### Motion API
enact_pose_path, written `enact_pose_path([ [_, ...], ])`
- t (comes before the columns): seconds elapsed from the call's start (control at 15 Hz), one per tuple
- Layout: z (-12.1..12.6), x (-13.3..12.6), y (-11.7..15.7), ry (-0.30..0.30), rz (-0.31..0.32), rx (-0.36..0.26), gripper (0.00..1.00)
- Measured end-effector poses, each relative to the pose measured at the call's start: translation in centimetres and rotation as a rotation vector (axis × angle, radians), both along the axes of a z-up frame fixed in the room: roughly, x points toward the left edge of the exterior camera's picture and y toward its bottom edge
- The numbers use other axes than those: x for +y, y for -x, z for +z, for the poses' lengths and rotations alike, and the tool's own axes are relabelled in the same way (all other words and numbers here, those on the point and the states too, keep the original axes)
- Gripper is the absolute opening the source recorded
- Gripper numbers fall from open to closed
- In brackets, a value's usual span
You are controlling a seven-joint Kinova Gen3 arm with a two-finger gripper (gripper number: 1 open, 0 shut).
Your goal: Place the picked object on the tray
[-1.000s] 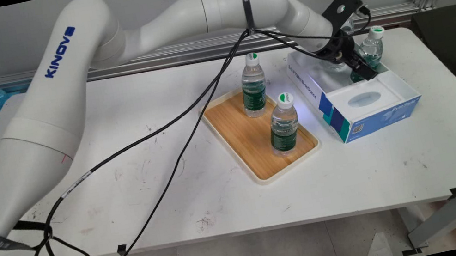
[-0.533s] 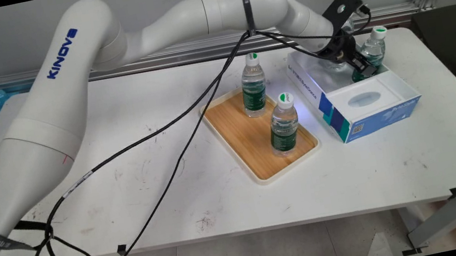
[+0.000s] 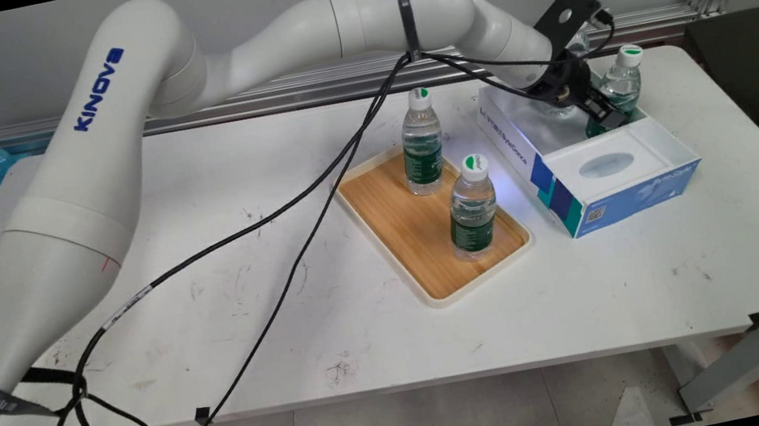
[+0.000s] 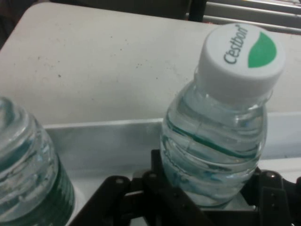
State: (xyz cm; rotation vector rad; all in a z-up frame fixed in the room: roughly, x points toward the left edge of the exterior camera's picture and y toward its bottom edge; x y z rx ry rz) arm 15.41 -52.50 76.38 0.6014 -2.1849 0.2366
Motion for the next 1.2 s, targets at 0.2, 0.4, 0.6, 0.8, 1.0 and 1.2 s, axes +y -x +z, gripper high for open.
enact_pose_path([
  [0.2, 1.0, 0.4, -0.2, 0.008, -0.006, 0.006, 0.00],
  [0.4, 2.8, 1.0, -1.0, 0.022, -0.009, 0.007, 0.00],
  [0.6, 5.0, 1.7, -1.9, 0.037, -0.004, 0.007, 0.00],
  [0.8, 8.1, 3.0, -3.1, 0.049, 0.013, 0.006, 0.00],
  [1.0, 11.2, 4.6, -4.7, 0.054, 0.032, -0.004, 0.00],
  [1.2, 14.0, 6.5, -6.7, 0.053, 0.056, -0.019, 0.00],
])
